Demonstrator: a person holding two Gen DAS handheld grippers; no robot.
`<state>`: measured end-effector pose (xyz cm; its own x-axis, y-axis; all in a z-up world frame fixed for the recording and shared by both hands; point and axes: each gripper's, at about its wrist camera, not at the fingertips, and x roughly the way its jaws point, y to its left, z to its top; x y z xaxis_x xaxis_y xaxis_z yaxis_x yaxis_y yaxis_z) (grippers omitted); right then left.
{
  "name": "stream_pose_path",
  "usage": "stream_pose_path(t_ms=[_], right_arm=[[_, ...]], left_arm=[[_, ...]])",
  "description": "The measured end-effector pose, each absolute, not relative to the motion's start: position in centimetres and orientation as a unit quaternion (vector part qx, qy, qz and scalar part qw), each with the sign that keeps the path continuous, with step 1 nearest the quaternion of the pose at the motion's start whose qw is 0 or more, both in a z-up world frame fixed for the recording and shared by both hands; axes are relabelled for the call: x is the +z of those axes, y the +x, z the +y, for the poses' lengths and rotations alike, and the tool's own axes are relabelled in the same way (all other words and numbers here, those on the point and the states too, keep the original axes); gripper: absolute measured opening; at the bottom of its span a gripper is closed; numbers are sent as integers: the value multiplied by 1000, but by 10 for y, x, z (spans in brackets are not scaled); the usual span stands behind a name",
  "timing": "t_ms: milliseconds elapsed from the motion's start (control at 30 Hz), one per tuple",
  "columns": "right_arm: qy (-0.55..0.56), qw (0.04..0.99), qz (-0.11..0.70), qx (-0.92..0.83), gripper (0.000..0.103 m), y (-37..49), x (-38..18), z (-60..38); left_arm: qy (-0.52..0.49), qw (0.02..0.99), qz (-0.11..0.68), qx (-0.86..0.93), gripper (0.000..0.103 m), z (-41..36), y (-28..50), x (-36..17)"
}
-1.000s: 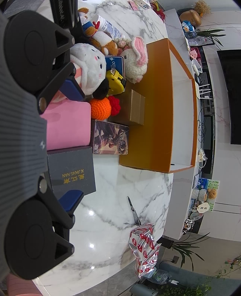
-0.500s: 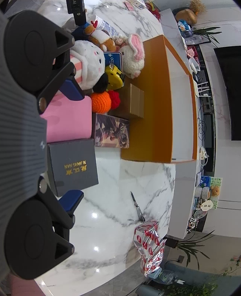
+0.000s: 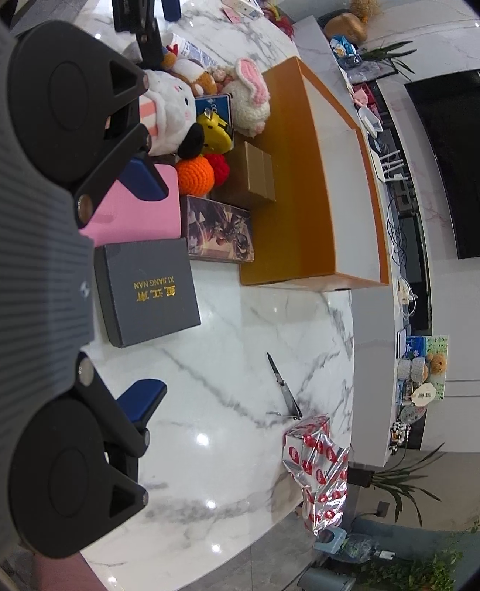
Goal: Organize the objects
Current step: 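Move left gripper to the brown plush dog while right gripper approaches the pink-striped white plush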
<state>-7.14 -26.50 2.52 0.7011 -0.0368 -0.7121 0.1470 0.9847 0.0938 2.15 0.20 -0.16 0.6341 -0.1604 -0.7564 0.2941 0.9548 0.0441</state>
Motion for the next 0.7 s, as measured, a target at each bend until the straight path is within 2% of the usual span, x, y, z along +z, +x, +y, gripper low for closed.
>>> stream_pose_path(t_ms=[233,400,700], right_arm=[[69,920,386,14,102,-71,23,-253],[39,924,378,46,102,-71,23,-235],[-39,923,365,118,102,-74,19,-202]], left_arm=[[16,892,431,-136,103,19,32,-10],[91,895,426,-92,103,15,28,-14],[128,894,409,-131,103,-5,39,-18]])
